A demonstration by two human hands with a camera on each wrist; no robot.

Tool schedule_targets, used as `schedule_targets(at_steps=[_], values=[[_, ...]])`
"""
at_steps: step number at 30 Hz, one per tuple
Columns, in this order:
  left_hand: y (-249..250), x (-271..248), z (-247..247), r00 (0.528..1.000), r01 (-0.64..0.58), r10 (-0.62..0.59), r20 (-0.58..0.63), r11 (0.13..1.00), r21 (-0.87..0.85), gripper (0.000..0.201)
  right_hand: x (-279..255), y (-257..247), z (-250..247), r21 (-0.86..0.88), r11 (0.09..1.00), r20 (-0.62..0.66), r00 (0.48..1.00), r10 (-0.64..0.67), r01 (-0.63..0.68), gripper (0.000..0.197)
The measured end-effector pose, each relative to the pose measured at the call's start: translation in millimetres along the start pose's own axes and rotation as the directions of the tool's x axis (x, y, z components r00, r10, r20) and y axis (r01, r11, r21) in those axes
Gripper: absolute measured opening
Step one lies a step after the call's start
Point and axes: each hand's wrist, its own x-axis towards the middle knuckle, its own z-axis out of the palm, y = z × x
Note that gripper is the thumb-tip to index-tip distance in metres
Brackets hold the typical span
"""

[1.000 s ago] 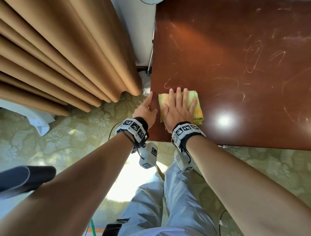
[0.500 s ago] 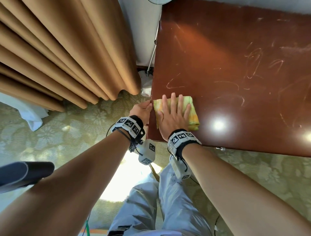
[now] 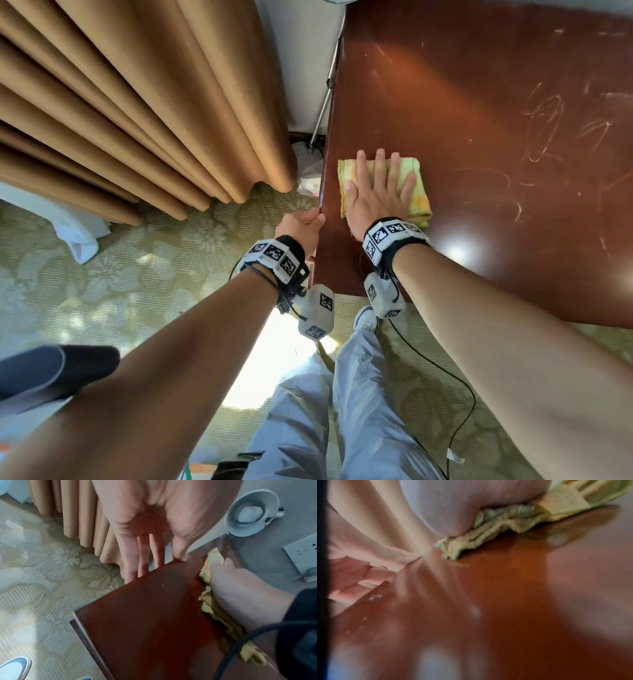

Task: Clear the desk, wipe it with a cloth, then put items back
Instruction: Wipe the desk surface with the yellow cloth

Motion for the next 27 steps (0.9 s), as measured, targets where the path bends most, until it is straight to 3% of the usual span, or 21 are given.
schedule_targets(at_steps=[7, 14, 20, 27], values=[[7.2, -3.4, 5.8, 0.996, 0.051, -0.05, -0.078, 0.999, 0.007, 0.032, -23.3, 0.2, -4.6, 0.025, 1.0, 0.05, 0.999, -0.008, 0.006, 0.063], [6.8, -5.1, -0.9, 0.998, 0.06, -0.06, 0.011, 0.998, 0.007, 0.034, -74.2, 37.3, 4.9, -0.043, 0.97, 0.061, 0.969, -0.238, 0.241, 0.058], [15.0, -13.2, -1.3, 0.997, 0.078, -0.078, 0.013, 0.997, 0.001, 0.02, -101.5, 5.3, 25.5, 0.016, 0.995, 0.07, 0.993, -0.099, 0.098, 0.058], [13.1, -14.4, -1.2, 0.998, 0.053, -0.053, 0.02, 0.998, 0.027, 0.028, -59.7, -15.4, 14.6, 0.058, 0.998, 0.093, 0.995, -0.037, 0.032, 0.059]])
